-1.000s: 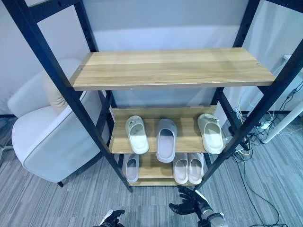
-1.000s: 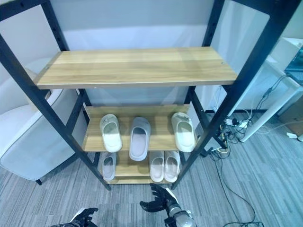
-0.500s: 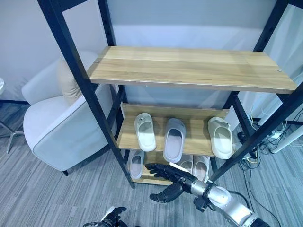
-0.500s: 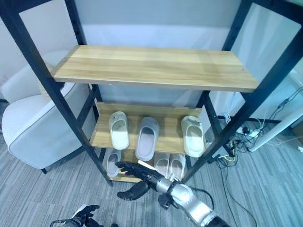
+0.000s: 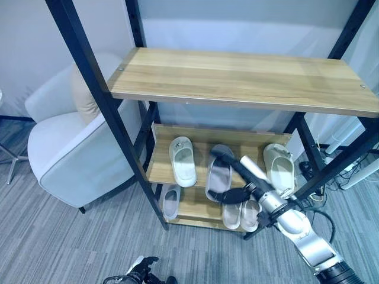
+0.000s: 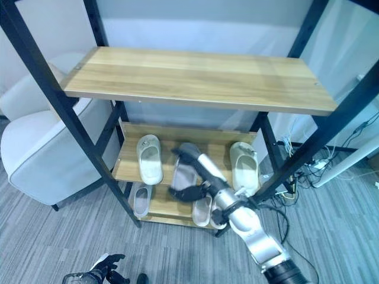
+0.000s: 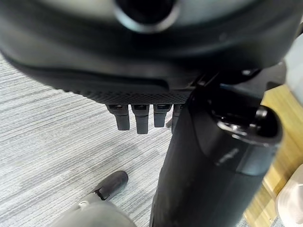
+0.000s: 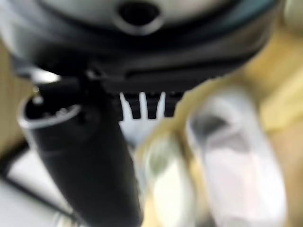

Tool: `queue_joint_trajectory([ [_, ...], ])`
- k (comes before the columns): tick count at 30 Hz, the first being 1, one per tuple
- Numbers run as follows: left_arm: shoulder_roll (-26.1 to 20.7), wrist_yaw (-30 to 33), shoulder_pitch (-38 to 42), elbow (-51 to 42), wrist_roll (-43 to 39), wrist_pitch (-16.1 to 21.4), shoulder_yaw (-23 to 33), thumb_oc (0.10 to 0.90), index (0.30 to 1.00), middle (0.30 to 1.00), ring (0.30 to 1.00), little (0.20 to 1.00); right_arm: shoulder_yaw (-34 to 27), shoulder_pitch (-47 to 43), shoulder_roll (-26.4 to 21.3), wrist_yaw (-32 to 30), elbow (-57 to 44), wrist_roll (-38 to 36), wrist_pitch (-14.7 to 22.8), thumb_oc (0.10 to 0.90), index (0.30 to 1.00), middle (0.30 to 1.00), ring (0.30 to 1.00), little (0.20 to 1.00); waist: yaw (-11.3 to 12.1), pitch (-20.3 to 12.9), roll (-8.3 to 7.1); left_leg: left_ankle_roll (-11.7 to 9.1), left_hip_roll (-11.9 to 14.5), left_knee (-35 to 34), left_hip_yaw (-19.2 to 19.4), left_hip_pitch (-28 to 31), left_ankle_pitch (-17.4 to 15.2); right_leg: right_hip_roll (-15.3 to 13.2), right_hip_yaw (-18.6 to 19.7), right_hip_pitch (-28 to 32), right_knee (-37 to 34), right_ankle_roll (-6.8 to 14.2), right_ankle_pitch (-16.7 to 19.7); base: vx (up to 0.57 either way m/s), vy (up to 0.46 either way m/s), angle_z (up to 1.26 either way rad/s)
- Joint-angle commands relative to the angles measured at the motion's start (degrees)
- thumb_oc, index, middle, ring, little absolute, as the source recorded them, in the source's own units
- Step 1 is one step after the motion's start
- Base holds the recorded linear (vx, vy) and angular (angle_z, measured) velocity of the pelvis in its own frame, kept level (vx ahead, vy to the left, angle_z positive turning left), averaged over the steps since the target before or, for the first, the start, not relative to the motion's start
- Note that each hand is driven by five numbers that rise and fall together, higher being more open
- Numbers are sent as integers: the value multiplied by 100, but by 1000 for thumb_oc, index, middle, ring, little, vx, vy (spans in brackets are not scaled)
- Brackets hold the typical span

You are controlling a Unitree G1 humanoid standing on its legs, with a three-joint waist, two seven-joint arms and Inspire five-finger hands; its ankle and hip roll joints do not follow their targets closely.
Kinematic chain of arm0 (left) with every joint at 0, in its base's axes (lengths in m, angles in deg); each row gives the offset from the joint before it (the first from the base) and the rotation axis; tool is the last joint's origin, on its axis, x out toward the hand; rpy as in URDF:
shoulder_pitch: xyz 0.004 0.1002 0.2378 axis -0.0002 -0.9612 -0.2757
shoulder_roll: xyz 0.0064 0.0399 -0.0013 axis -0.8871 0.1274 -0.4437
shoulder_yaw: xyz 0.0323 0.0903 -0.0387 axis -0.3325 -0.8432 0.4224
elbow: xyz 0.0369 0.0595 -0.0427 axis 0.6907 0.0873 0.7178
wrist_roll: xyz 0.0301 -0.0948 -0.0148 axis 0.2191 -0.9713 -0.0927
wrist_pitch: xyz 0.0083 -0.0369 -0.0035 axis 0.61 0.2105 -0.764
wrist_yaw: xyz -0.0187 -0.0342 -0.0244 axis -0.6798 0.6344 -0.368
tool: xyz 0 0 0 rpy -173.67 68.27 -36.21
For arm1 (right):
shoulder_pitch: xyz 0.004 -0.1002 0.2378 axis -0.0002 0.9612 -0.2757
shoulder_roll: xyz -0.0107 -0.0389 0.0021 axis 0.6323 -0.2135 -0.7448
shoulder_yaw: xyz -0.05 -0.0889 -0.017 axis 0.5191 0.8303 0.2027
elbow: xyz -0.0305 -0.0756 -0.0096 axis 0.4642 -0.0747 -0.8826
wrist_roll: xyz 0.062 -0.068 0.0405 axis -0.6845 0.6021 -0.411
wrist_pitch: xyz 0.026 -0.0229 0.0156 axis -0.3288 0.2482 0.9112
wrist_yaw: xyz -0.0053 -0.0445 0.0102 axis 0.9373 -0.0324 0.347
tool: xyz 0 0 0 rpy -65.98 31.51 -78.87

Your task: Arrange the slippers neatly on the shoe rack.

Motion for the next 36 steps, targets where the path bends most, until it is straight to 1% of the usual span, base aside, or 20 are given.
queue_joint_trajectory([
  [1,279,19,142,542,126,24,-202,800,900,900,900,900,-528,-505,9,-619,-548,646,723,800,900,900,900,900,297,38,-161,-94,-6,18,108,157,-458,-310,-70,-130,26,597,23,26,14,8],
  [2,222,14,106,412,177,85,-224,800,900,900,900,900,-881,-490,-175,-905,-331,910,702,800,900,900,900,900,321,72,-171,-92,-11,18,77,108,-463,-308,-102,-178,26,609,24,7,24,9],
  [4,171,1,116,362,132,106,-298,800,900,900,900,900,-1049,-588,-164,-1112,-35,755,656,800,900,900,900,900,364,101,-178,-87,-25,18,39,38,-454,-308,-129,-242,26,609,33,2,23,15],
  [7,103,-5,162,361,10,114,-243,800,900,900,900,900,-1255,-653,-230,-1191,275,619,633,800,900,900,900,900,419,141,-197,-92,-31,18,-10,-47,-446,-303,-161,-318,26,606,31,8,18,7],
  [10,51,4,226,391,-151,106,-196,800,900,900,900,900,-1254,-835,-257,-1245,770,370,602,800,900,900,900,900,479,209,-231,-92,-47,18,-59,-148,-424,-298,-183,-391,26,610,44,-6,10,4],
  [14,31,-1,271,318,-245,153,-241,800,900,900,900,900,-1361,-945,-321,-1293,1057,142,654,800,900,900,900,900,501,289,-244,-98,-60,18,-116,-298,-383,-302,-220,-528,26,616,75,1,6,10],
  [17,48,-29,297,243,-320,184,-348,800,900,900,900,900,-1411,-1140,-302,-1357,1076,-46,698,800,900,900,900,900,529,373,-228,-101,-83,18,-157,-457,-341,-309,-233,-669,26,621,113,-25,26,12],
  [21,52,-37,281,116,-423,189,-412,800,900,900,900,900,-1478,-1205,-243,-1411,1147,-217,766,800,900,900,900,900,577,385,-206,-98,-103,18,-197,-562,-314,-313,-253,-767,26,624,120,-1,10,4],
  [22,42,-28,276,18,-476,205,-432,800,900,900,900,900,-1506,-1224,-209,-1422,1195,-354,802,800,900,900,900,900,605,403,-187,-97,-119,18,-225,-599,-300,-321,-272,-796,26,626,124,6,27,8],
  [27,-46,-93,193,-368,-558,240,-549,800,900,900,900,900,-1549,-1238,-194,-1392,1417,-547,822,800,900,900,900,900,657,422,-142,-92,-148,18,-301,-659,-287,-350,-313,-854,26,634,132,7,23,9],
  [36,-228,-242,-1,-1097,-706,243,-818,800,900,900,900,900,-1358,-1327,-196,-1236,2018,-838,755,800,900,900,900,900,774,543,-137,-92,-179,18,-404,-828,-226,-365,-389,-993,26,649,173,-12,7,4],
])
